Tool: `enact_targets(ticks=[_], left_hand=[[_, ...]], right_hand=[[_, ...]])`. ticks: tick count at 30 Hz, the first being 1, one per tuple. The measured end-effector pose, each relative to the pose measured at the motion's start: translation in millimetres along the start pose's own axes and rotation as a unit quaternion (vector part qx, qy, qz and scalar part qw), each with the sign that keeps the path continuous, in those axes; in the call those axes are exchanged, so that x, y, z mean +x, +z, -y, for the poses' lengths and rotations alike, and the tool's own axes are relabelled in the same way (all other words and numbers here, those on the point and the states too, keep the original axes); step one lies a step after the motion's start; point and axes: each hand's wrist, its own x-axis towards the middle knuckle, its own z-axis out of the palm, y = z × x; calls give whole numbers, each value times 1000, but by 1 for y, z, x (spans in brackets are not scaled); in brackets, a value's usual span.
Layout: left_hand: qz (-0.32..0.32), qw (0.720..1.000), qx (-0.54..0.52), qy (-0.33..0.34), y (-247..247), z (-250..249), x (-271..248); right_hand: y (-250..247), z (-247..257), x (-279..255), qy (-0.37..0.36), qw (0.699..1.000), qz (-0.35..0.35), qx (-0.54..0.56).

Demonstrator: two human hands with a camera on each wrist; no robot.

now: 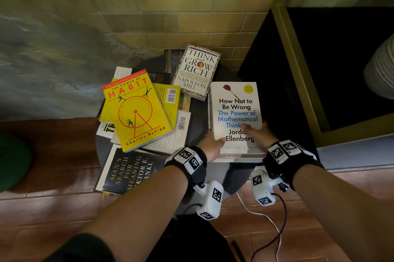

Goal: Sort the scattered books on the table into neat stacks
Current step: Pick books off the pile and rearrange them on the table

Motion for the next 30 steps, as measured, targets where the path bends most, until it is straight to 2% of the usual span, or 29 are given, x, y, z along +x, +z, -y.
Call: enact_targets(ticks=[4, 7, 9, 10, 11, 14, 16, 18, 22, 24, 26, 30], left_hand=[[-3, 1000, 3, 0, -3, -6, -9], [10, 1000, 3, 20, -5, -13, -21], [3, 999, 9, 38, -13, -18, -34], [-12, 999, -1, 48, -22, -20, -41], [-51, 997, -39, 45, -55, 5, -78], [-64, 994, -42, 71, -76, 7, -90], [-83, 992, -43, 81, -94, 9, -103], [-129, 986, -39, 99, -117, 13, -120], [-224, 969, -56, 87, -162, 50, -149], [-288, 953, -62, 66, -178, 77, -155], [-333, 942, -18, 29, -185, 100, -158], [-321, 942, 79, -66, -181, 135, -154]], right_hand=[[0, -4, -2, -15, 999, -26, -29], [-6, -1, -6, -30, 989, -80, -124], [-9, 7, -9, -72, 973, -132, -174], [-6, 15, -15, -103, 964, -135, -203], [32, 20, -39, -151, 947, -98, -265], [42, 30, -47, -272, 885, -115, -359], [51, 32, -54, -339, 863, -85, -365], [69, 32, -61, -374, 855, -24, -358], [112, 21, -84, -367, 848, 102, -368], [129, 16, -95, -319, 841, 154, -408], [141, 11, -102, -256, 839, 206, -435], [156, 5, -104, -190, 813, 255, -488]])
